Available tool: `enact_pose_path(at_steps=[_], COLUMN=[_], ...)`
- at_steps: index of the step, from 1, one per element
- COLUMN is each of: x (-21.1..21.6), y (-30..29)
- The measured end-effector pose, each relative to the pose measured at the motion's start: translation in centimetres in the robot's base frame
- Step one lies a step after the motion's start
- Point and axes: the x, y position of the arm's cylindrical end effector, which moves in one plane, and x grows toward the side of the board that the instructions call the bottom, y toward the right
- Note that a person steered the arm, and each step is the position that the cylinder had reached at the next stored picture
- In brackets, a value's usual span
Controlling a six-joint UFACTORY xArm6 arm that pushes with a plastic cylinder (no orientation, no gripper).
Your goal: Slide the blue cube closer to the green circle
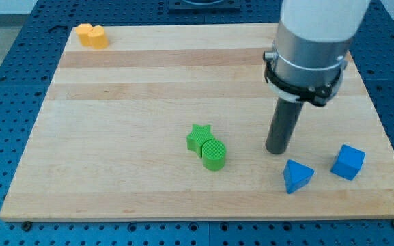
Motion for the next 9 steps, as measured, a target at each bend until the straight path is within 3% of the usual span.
enact_pose_path(at_steps=[1,2,3,4,5,8,9], x=[-3.8,-3.4,0.1,5.0,6.3,1.0,2.2], y=[5.3,14.4,20.4,21.0,17.0,-0.4,3.0])
